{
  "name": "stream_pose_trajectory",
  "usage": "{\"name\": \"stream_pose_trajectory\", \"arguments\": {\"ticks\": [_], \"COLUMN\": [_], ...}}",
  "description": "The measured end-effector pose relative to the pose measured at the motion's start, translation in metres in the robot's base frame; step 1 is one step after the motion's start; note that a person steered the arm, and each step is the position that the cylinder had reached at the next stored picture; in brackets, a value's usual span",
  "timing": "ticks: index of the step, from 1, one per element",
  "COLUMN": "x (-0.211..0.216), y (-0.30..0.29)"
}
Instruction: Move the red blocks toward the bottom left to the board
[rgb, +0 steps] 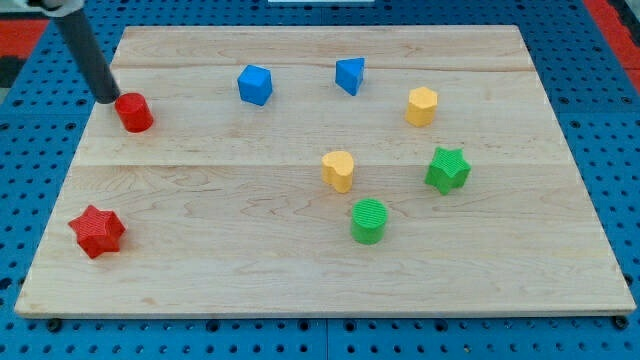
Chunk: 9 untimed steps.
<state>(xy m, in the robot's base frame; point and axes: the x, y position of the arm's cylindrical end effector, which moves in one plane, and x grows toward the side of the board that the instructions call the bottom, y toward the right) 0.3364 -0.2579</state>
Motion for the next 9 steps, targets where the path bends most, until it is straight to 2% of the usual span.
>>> {"name": "stream_pose_trajectory", "arguments": {"ticks": [1, 2, 3, 4, 5, 7, 9], "x": [0.014, 0.054, 0.073, 0.051, 0.046, 0.137, 0.133], "y": [0.025, 0.025, 0.032, 0.046, 0.059, 0.059, 0.07]}}
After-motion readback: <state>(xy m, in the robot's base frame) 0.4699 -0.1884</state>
